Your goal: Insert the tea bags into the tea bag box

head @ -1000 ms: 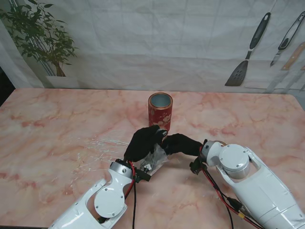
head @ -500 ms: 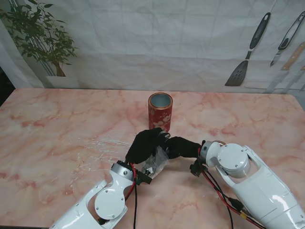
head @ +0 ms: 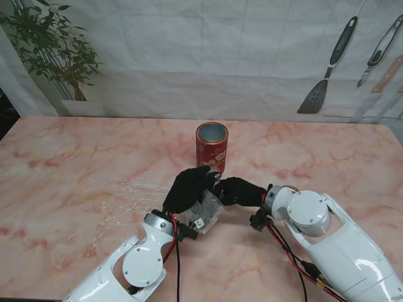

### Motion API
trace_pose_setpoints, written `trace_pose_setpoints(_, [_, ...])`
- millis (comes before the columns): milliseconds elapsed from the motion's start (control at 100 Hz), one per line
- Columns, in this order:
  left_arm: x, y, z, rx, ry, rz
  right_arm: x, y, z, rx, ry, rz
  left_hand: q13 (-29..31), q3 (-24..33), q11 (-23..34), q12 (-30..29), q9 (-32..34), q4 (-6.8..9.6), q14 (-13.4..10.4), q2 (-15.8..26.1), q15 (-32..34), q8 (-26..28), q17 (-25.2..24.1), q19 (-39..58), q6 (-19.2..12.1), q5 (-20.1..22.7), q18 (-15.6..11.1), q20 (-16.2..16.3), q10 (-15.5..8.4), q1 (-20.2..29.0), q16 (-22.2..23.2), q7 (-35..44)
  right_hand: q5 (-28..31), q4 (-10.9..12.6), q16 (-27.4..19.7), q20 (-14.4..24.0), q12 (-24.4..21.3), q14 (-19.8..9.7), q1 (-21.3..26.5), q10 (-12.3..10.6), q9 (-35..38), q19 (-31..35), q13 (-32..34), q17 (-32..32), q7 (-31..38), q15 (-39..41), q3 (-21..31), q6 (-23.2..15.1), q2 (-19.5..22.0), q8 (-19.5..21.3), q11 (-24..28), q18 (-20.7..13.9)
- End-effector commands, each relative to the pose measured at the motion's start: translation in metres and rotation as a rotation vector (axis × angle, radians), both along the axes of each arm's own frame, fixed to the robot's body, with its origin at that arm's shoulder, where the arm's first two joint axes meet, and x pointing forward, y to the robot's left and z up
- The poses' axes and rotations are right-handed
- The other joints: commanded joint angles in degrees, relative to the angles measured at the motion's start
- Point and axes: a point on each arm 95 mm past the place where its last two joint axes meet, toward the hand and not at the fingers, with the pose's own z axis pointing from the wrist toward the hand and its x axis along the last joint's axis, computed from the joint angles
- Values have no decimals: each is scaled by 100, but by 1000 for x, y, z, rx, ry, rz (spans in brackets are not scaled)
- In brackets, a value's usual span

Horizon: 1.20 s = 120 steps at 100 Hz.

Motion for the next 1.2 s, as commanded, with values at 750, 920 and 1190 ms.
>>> trace_pose_setpoints(750, [9,24,6,45,-5,98,0,-20,40,131,-79,-146,8,258,29,-98,91,239,-4,460,-134,-3,66,382,-237,122,-246,-58,-328,392,-65,311,-462,28,-304,43,-105,-120,382,-61,-887,-190,-1003,-515,32,-542,-149,-171,724,1242,-262,-196])
trace_pose_setpoints(920, [10,27,7,32,-2,116,-1,-22,43,179,-102,-171,17,260,34,-94,92,241,-4,456,-120,0,70,385,-224,127,-239,-57,-329,398,-65,312,-428,35,-320,50,-175,-164,389,-94,-997,-288,-1187,-603,18,-585,-122,-168,689,1256,-291,-267])
trace_pose_setpoints(1190, [13,34,5,29,17,149,0,-26,53,217,-145,-208,16,258,34,-92,92,243,6,449,-117,5,72,387,-214,130,-243,-58,-316,399,-71,310,-422,25,-300,105,-154,-196,372,-109,-987,-333,-1193,-592,-5,-527,-75,-140,671,1279,-192,-305])
